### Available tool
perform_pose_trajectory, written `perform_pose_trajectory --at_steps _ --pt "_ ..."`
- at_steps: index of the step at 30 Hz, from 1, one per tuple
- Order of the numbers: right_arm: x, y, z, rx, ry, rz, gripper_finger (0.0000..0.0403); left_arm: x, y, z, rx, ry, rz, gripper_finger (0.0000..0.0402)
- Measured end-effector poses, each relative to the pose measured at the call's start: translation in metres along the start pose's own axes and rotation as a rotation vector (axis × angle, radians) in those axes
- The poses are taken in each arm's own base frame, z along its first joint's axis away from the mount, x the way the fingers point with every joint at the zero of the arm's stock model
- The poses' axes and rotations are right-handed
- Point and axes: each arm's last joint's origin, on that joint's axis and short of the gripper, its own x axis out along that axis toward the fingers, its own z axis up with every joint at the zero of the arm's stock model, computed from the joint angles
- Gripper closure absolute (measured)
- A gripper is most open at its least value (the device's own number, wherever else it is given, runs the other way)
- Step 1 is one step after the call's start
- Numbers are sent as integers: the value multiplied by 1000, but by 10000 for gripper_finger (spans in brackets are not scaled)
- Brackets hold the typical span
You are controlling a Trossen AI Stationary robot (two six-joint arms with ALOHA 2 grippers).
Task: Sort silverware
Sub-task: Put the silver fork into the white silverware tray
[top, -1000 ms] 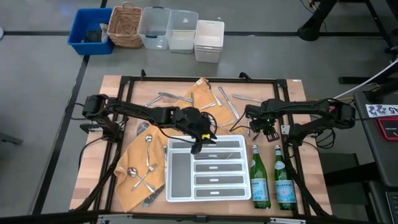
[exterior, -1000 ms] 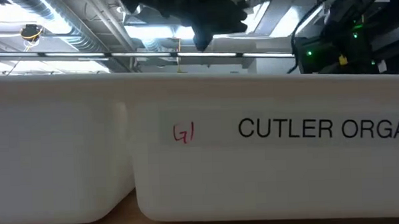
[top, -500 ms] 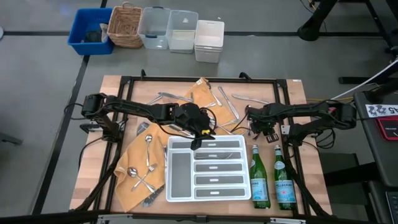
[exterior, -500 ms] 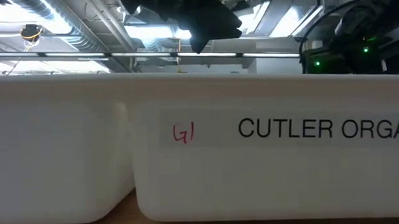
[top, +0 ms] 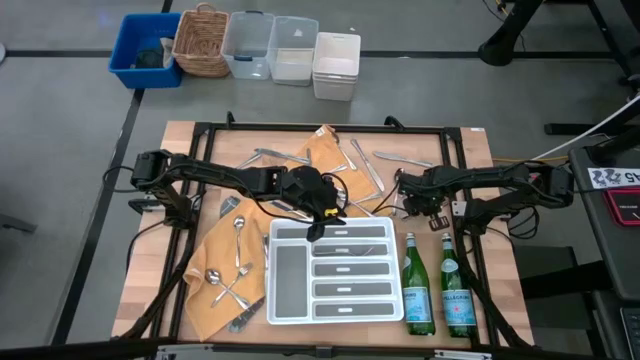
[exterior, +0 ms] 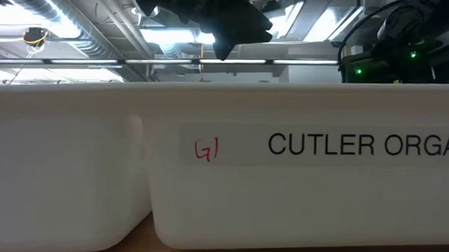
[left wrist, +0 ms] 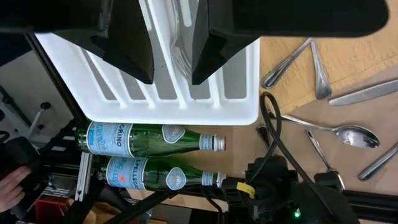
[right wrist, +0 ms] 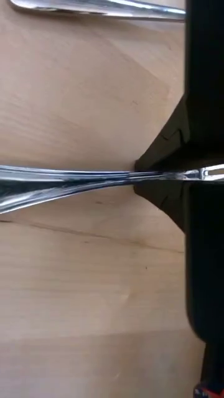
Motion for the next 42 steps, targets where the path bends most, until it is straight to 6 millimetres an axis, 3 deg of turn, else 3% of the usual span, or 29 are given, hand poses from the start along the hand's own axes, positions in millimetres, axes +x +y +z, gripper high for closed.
perform_pose_trajectory --at_steps 5,13,22,30,35,42 --pt "-10 -3 3 21 13 9 377 -1 -1 1 -8 -4 -2 304" --pt "-39 -10 9 49 27 -15 396 -2 -1 1 -52 -4 -7 304" --pt "-85 -17 17 151 -4 -14 392 -45 -10 4 -99 111 9 304" --pt "-129 -24 36 306 -285 100 391 -98 -30 -16 -285 410 55 304" --pt "-142 -24 57 369 -528 205 389 -120 -47 -34 -431 616 112 304" --pt "-155 7 101 211 -775 212 389 -136 -61 -53 -647 820 285 304"
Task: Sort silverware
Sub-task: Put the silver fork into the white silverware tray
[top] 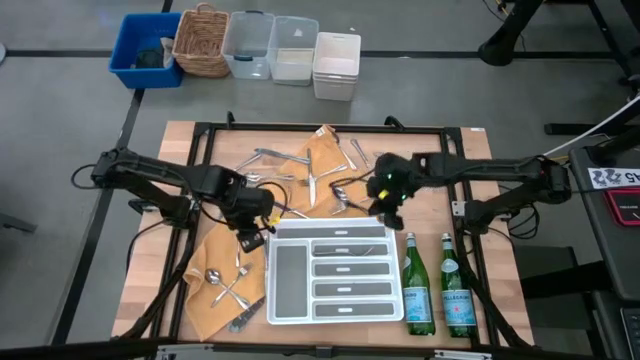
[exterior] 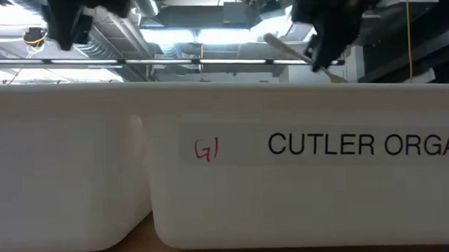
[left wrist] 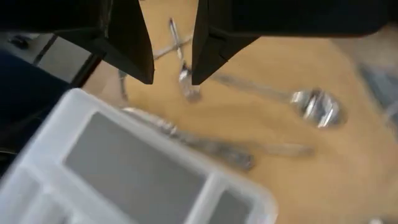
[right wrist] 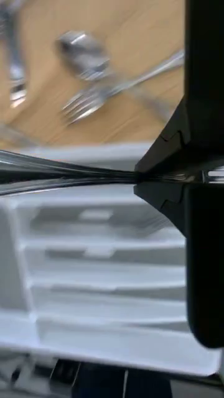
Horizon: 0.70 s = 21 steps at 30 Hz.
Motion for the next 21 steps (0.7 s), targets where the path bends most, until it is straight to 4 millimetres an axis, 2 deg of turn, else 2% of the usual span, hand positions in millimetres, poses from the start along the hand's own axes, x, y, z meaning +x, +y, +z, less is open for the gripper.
perform_pose_trajectory --at_steps 4,8,14,21 --pt "24 23 10 -83 -40 39 388 1 2 -6 -116 6 79 304" --pt "54 38 11 -144 -12 20 388 1 3 -6 -162 -20 105 304" --pt "90 41 6 -164 72 12 387 1 2 -7 -201 -24 111 304" --pt "115 37 -1 -154 143 9 386 3 -4 -15 -306 -24 126 304"
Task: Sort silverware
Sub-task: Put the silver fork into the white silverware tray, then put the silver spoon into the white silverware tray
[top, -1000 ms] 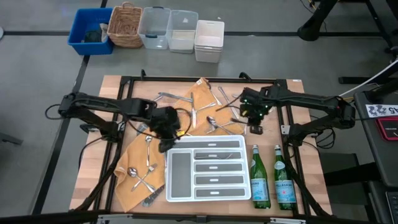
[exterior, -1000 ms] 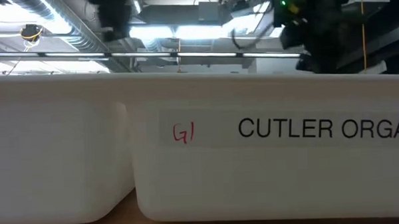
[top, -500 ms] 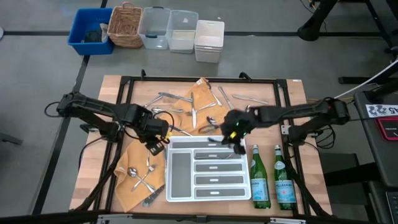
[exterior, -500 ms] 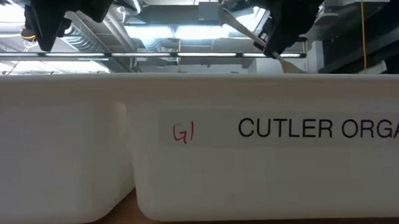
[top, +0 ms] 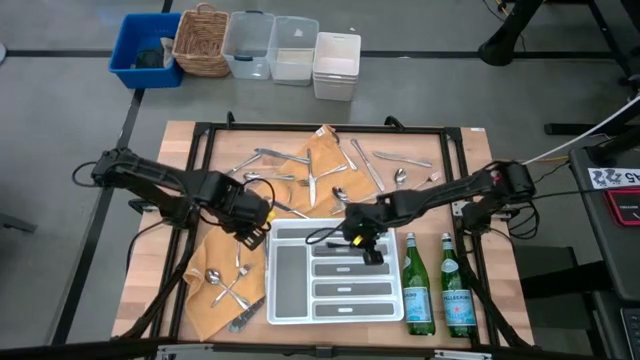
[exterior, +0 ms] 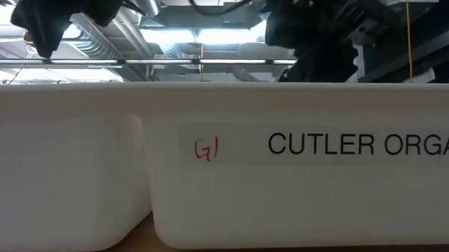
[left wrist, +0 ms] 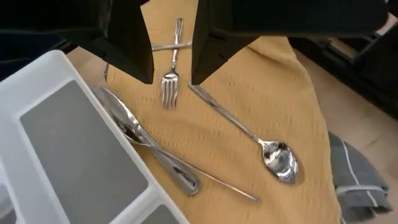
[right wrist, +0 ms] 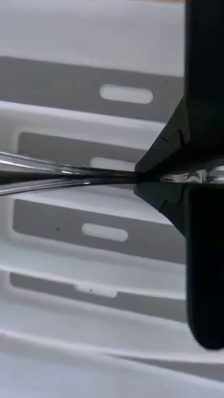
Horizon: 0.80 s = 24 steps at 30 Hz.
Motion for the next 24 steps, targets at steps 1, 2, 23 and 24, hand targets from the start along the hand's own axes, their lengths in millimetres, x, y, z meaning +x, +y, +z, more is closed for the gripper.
perform_pose_trajectory --at_steps 1,2,23,24 --pt "3 -1 -1 2 7 -1 386 0 -1 -2 -6 -3 3 304" --pt "5 -1 -1 3 14 -1 386 0 -2 -3 -17 -7 4 304" --pt "5 -2 -1 57 16 -39 278 51 8 -40 -461 -49 177 304" --pt "4 -2 -1 58 18 -28 279 57 10 -40 -474 -51 182 304"
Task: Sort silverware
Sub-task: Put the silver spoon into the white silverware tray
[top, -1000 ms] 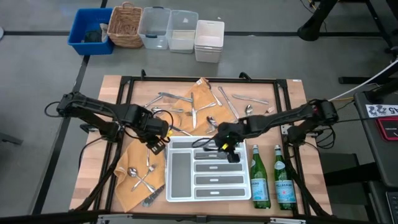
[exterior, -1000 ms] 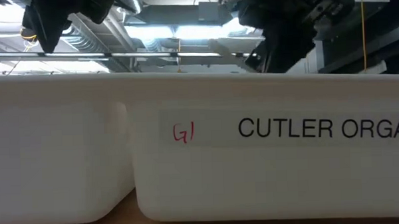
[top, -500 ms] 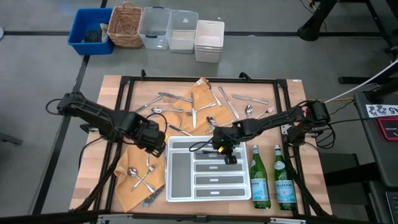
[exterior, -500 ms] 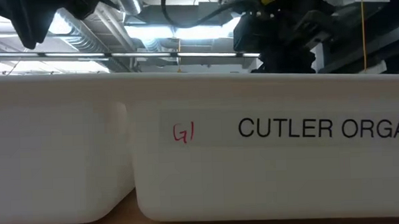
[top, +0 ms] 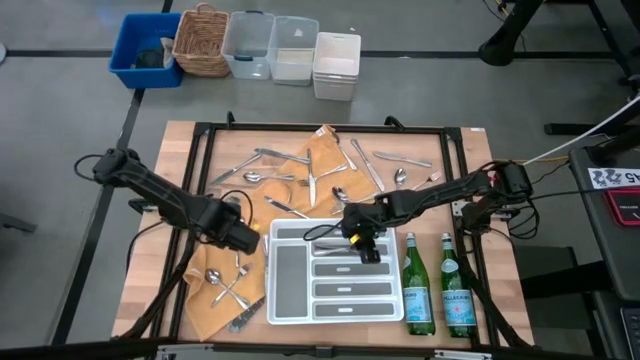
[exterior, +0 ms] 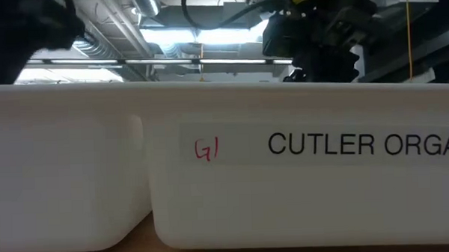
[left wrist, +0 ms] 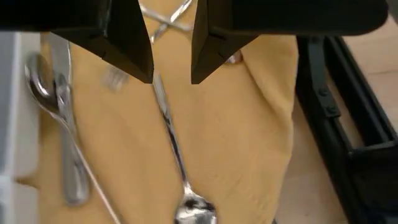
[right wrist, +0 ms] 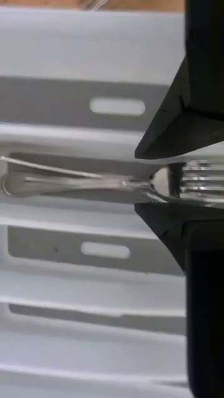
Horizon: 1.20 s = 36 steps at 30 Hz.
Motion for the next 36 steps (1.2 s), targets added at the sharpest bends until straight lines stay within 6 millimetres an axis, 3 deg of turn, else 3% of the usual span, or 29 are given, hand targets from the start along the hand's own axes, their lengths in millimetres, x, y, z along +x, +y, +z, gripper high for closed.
perform_pose_trajectory --at_steps 7,13,21,30,36 --pt "-17 5 15 6 32 26 287 40 3 6 -27 -34 -30 304" --pt "-35 9 34 -10 -7 11 287 62 10 17 -71 -123 -32 304" --pt "-50 13 52 -26 -78 14 287 77 15 27 -104 -152 -26 304" --pt "-55 15 57 -30 -97 14 287 96 20 31 -136 -146 -82 306" --pt "-55 15 56 -29 -88 13 288 94 21 31 -129 -147 -94 354"
